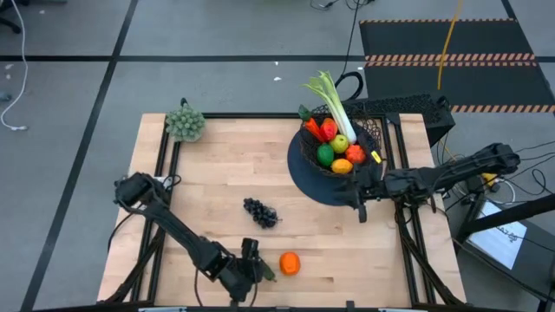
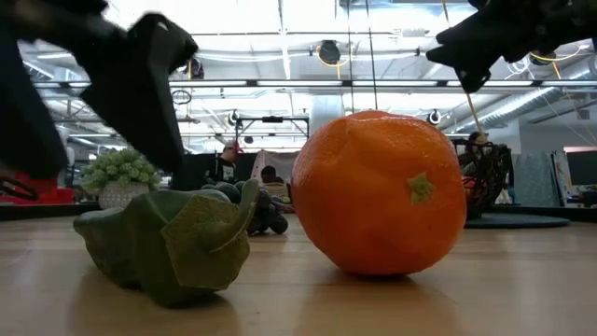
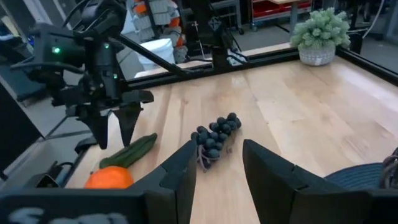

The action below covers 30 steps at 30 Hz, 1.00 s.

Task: Build produce basket
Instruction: Put the green chili pepper into the black wire basket

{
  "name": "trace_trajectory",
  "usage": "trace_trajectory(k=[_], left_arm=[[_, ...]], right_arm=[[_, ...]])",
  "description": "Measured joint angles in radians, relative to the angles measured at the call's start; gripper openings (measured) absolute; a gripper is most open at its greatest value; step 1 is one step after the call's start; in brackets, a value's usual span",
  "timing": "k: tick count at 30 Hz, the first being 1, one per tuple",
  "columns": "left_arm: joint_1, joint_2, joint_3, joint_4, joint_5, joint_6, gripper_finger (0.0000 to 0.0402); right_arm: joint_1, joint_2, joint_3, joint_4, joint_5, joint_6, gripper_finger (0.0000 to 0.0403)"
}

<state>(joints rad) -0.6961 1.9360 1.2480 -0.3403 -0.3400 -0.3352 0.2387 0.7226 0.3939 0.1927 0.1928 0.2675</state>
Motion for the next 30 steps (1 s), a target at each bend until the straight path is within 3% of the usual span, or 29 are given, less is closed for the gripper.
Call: trace_trajectory(k=[13,25,30], left_arm=[[0.062,0.07,0.0,-0.003,0.036,0.082,0.0272],[0.066,0.07,0.0,-0.003,0.045,0.106,0.0154],[0.066,0.067,0.0,-0.003,0.052,0.12,0.0123]], right_arm=[[-0.001,0.03,0.0,0.021,-0.006,-0.015,0.0123],[-0.001,0.029,0.001,0.02,-0.006,-0.022,0.0123],[-0.001,0.029,0.001,0.02,-0.006,-0.023,0.0123]])
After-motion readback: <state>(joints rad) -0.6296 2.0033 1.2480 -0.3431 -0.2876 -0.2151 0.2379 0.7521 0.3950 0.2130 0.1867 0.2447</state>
